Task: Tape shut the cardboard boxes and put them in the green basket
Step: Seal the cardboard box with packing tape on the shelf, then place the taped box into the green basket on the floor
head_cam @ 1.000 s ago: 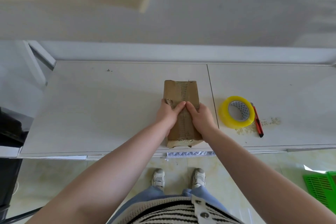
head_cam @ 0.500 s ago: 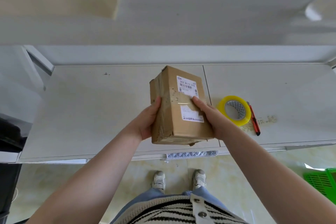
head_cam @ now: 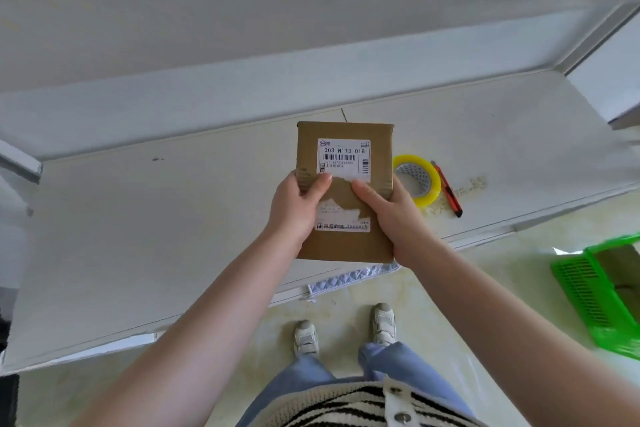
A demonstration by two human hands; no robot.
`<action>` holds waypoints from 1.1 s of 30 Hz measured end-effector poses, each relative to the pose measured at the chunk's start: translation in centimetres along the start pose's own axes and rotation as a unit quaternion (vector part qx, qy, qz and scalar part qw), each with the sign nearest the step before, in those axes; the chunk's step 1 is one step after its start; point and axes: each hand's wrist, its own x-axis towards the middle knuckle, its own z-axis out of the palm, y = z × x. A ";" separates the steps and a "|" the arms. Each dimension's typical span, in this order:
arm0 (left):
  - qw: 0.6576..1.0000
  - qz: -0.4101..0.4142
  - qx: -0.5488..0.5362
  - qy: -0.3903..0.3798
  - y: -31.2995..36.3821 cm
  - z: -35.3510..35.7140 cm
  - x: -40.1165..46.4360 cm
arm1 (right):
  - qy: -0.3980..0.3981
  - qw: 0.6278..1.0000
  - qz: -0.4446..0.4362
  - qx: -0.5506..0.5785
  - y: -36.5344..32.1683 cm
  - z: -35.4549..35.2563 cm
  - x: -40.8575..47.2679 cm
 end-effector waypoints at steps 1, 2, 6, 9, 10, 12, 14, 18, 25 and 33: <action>1.000 0.003 0.011 -0.016 0.3 1.1 -0.2 | 0.011 1.000 0.002 0.011 -0.1 -1.1 -0.5; 0.999 0.008 0.022 -0.030 0.6 2.4 -0.4 | 0.021 1.000 0.006 0.020 -0.1 -2.3 -0.9; 0.994 0.026 0.044 -0.096 1.9 8.5 -1.7 | 0.082 0.994 0.013 0.077 -0.1 -8.1 -3.1; 0.987 0.047 0.052 -0.147 2.8 14.1 -2.7 | 0.145 0.983 0.007 0.109 0.1 -13.1 -4.7; 0.983 0.050 0.055 -0.165 2.9 16.2 -3.1 | 0.165 0.980 0.005 0.114 0.3 -15.0 -5.3; 0.976 0.043 0.065 -0.201 3.0 20.9 -4.2 | 0.211 0.970 0.004 0.124 0.9 -19.2 -6.5; 0.968 0.038 0.074 -0.236 2.7 25.8 -5.7 | 0.254 0.957 0.005 0.138 1.5 -23.7 -8.0; 0.942 0.031 0.107 -0.317 2.0 36.6 -9.4 | 0.332 0.928 0.008 0.168 3.1 -33.4 -11.6; 0.890 -0.007 0.169 -0.423 0.7 53.7 -16.0 | 0.433 0.876 0.032 0.211 5.6 -48.8 -17.2; 0.855 -0.018 0.244 -0.458 -0.4 67.3 -17.2 | 0.465 0.844 0.046 0.263 7.5 -60.5 -16.7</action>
